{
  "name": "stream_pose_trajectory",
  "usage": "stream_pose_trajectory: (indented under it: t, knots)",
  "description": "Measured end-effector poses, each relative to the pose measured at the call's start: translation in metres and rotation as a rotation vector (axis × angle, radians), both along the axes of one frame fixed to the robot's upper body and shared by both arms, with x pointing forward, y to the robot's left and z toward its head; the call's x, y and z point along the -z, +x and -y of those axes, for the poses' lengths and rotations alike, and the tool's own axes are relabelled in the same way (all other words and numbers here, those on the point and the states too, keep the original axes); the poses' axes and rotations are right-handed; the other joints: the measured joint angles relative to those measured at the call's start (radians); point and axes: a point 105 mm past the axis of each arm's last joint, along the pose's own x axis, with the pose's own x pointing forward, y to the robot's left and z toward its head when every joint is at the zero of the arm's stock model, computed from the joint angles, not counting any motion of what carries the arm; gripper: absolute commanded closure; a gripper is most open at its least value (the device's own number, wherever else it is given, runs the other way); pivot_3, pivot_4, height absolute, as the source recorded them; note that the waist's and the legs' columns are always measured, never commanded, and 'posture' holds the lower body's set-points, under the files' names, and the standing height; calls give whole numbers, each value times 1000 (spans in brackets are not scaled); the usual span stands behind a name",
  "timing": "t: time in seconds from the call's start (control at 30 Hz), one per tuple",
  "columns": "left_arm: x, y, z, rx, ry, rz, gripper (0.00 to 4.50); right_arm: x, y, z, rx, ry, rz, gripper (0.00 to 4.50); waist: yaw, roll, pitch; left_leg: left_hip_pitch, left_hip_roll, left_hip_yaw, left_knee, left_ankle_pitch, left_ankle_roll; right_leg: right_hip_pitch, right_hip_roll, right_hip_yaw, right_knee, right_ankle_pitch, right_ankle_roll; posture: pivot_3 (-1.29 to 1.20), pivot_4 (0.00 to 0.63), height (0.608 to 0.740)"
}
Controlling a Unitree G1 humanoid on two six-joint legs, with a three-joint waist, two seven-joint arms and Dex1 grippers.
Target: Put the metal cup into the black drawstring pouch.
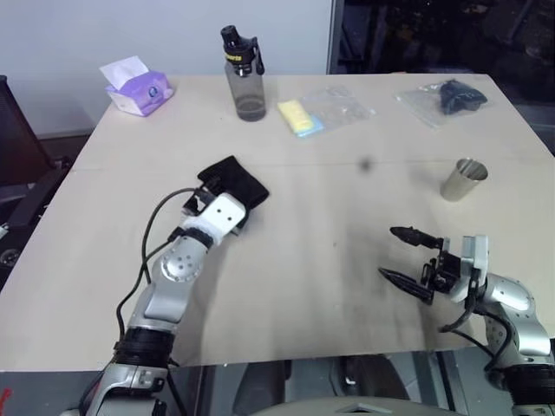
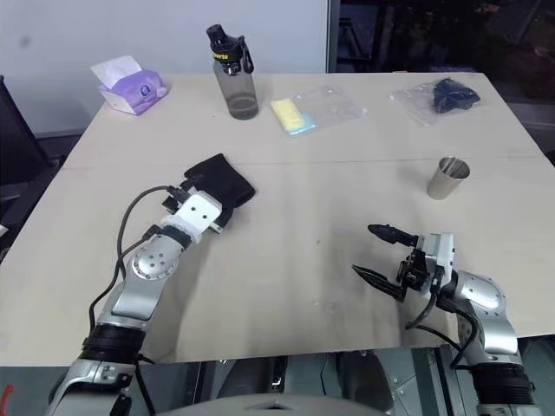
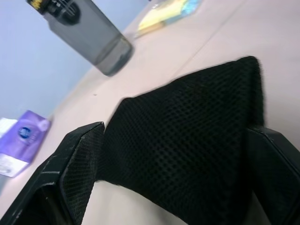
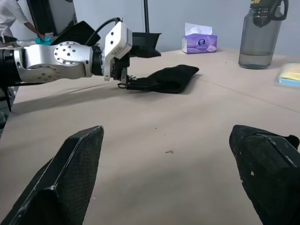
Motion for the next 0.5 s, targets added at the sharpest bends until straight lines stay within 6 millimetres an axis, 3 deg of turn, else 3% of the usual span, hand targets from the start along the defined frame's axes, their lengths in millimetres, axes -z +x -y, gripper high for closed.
stream_pose_trajectory:
  t: [0.1, 0.27, 0.4, 0.43, 0.5]
  knots:
    - [2, 2, -1, -12, 11, 2, 0, 1, 1, 1, 12, 0, -1, 32, 0, 0, 0, 0, 0, 0, 0, 0, 0, 0, 0, 0, 0, 0, 0, 0, 150, 740]
    - [8, 6, -4, -42, -11, -19, 2056, 2, 3, 3, 37, -4, 4, 0, -2, 0, 0, 1, 0, 0, 0, 0, 0, 0, 0, 0, 1, 0, 0, 0, 150, 740]
    - [0, 9, -9, -59, -21, 5, 4104, -2, 7, 4, 62, -17, 39, 0, 0, 1, 0, 1, 0, 0, 0, 0, 0, 1, 0, 0, 1, 0, 0, 0, 150, 740]
    - [-2, 9, -11, -63, -28, 10, 4316, -3, 9, 4, 69, -19, 47, 0, 2, 1, 0, 1, 0, 0, 0, 0, 0, 0, 0, 0, 1, 0, 0, 0, 150, 740]
    - [-3, 9, -11, -60, -40, 8, 4316, -6, 18, 5, 123, -38, 67, 0, 4, 1, -1, 1, -1, 0, 0, 0, 0, 1, -1, 0, 1, 0, 0, 0, 150, 740]
